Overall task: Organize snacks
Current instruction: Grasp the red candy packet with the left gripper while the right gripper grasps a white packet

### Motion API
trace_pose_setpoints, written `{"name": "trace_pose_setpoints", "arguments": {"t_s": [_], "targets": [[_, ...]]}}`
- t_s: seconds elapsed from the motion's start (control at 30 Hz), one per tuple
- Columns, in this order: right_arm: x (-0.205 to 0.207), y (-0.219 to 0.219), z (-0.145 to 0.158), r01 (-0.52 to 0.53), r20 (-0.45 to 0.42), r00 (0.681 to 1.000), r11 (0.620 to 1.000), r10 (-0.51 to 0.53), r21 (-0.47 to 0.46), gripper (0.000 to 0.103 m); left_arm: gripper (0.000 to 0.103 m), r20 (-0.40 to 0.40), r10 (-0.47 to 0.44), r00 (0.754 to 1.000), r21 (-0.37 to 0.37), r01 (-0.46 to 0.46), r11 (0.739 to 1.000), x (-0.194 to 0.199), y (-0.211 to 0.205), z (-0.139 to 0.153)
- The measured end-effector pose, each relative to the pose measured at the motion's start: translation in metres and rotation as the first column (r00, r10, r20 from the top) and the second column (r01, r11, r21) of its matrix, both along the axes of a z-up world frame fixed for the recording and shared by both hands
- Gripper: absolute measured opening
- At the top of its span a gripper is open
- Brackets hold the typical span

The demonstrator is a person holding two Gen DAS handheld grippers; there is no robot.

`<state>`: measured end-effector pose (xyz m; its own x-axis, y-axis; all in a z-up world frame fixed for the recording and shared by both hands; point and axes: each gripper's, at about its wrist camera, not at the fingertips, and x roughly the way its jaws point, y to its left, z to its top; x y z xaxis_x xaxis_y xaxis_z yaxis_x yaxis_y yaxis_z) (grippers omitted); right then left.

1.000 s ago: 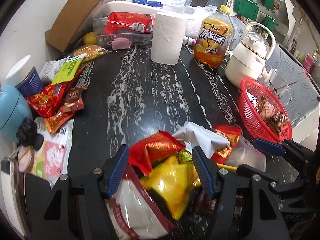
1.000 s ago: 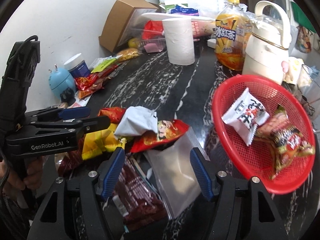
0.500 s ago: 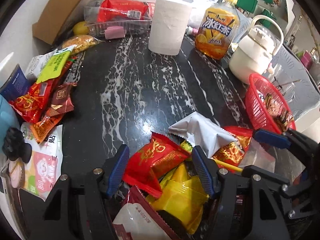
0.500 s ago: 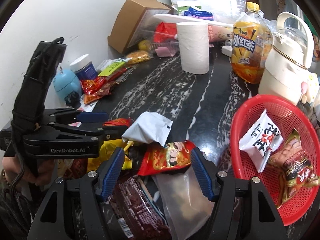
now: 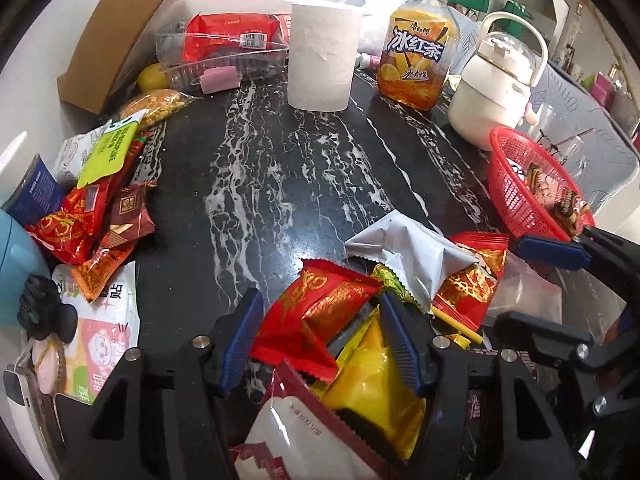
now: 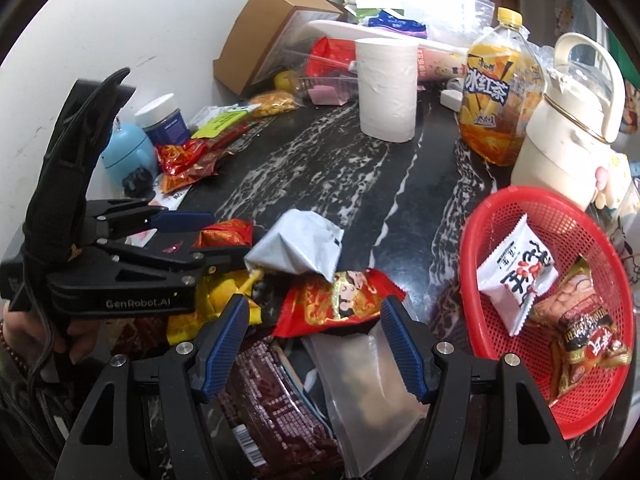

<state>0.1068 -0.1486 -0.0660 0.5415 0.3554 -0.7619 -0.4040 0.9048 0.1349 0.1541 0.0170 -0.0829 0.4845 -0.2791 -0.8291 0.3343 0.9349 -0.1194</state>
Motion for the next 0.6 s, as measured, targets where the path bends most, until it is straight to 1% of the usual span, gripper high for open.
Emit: {"name": "trace_pose_setpoints", "arguments": {"t_s": [0.1, 0.17, 0.23, 0.4, 0.5, 0.6], "targets": [[0.003, 0.006, 0.003, -0.010, 0.013, 1.000, 1.000, 0.010, 0.012, 0.069, 0.060, -0.006, 0.008, 1.000, -0.005, -0.008, 1.000, 0.004, 0.006, -0.002], [0.008, 0.009, 0.004, -0.023, 0.017, 1.000, 0.999, 0.023, 0.037, 0.069, 0.060, 0.003, 0.014, 1.000, 0.012, -0.014, 1.000, 0.006, 0.010, -0.001], [0.017, 0.013, 0.003, -0.022, 0.002, 1.000, 0.998, 0.022, 0.065, 0.069, 0.060, 0.013, 0.023, 1.000, 0.008, -0.023, 1.000, 0.007, 0.016, 0.002], [0.035, 0.022, -0.001, -0.022, -0.023, 0.999, 0.994, 0.024, 0.108, 0.068, 0.060, -0.019, 0.036, 0.999, -0.054, -0.037, 0.998, 0.014, 0.029, 0.002], [0.044, 0.029, -0.004, -0.035, -0.023, 0.999, 0.993, 0.037, 0.109, 0.067, 0.060, -0.042, 0.036, 0.998, -0.071, -0.039, 0.997, 0.016, 0.030, -0.002], [0.051, 0.032, -0.008, -0.040, -0.044, 0.998, 0.992, 0.046, 0.117, 0.064, 0.060, -0.054, 0.030, 0.998, -0.086, -0.035, 0.996, 0.018, 0.031, -0.005]]}}
